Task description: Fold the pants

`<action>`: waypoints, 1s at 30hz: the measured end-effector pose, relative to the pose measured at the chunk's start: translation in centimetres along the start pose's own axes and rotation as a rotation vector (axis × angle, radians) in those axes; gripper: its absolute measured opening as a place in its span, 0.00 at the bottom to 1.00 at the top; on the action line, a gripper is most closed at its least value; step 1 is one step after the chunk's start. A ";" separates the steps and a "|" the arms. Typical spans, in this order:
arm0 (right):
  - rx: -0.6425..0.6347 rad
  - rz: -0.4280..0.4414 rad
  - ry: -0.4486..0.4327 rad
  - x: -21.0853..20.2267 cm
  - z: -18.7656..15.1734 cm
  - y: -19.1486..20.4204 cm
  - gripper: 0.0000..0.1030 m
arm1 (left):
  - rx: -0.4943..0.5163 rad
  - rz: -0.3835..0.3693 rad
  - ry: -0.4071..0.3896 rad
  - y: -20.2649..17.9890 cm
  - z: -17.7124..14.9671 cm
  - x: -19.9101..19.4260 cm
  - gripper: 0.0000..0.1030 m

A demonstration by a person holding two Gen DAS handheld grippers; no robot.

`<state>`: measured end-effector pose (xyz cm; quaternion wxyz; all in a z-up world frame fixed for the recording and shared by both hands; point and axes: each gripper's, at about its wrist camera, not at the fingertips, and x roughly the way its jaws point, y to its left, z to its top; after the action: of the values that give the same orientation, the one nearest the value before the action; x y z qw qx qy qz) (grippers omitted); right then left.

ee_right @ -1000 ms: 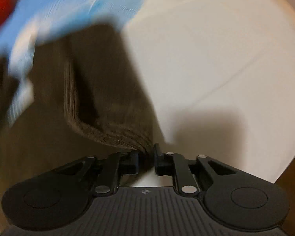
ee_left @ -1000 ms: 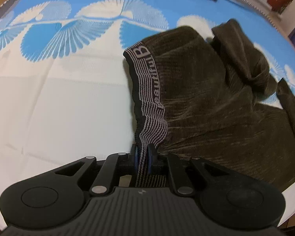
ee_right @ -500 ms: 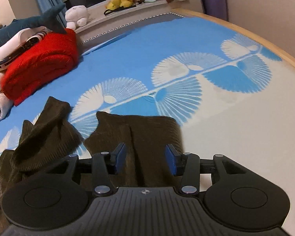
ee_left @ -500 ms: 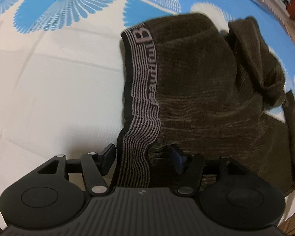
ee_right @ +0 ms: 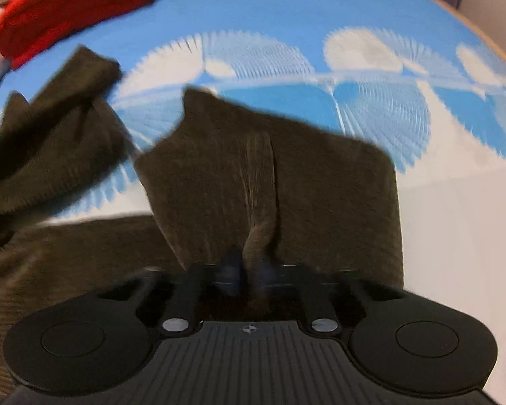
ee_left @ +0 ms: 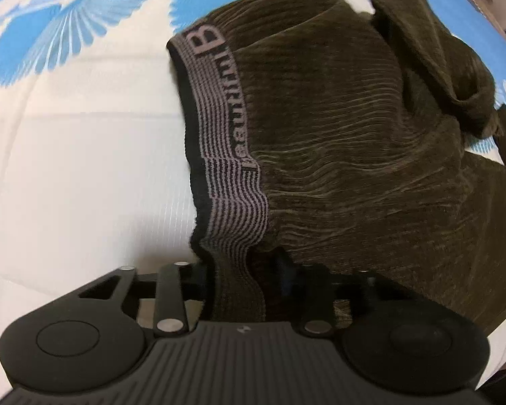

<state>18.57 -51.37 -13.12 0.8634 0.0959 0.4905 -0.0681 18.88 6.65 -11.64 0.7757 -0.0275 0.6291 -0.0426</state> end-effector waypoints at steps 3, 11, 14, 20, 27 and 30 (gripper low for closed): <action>0.077 0.043 -0.181 -4.3 0.7 -1.2 0.07 | 0.024 0.003 -0.046 0.0 -0.3 -1.6 0.22; 0.789 -0.333 -0.443 -15.2 -6.4 -16.0 0.07 | -0.047 0.042 -0.201 4.1 -2.2 -7.7 0.21; 0.924 -0.309 -0.126 -11.8 -10.6 -19.8 0.07 | -0.086 0.080 -0.166 5.4 -2.8 -7.3 0.26; 0.899 -0.230 0.044 -9.4 -13.2 -21.5 0.29 | -0.201 0.022 -0.067 8.2 -3.6 -7.0 0.56; 0.813 -0.232 0.102 -8.4 -12.9 -21.0 0.50 | -0.188 0.028 0.050 9.0 -5.3 -5.2 0.59; 0.797 -0.245 0.100 -8.1 -12.4 -20.5 0.48 | -0.135 0.039 0.083 8.3 -5.9 -4.5 0.58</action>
<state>-0.25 -68.26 -14.41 0.7195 0.3668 0.4747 -0.3500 12.49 15.40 -9.31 0.7459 -0.0657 0.6627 0.0141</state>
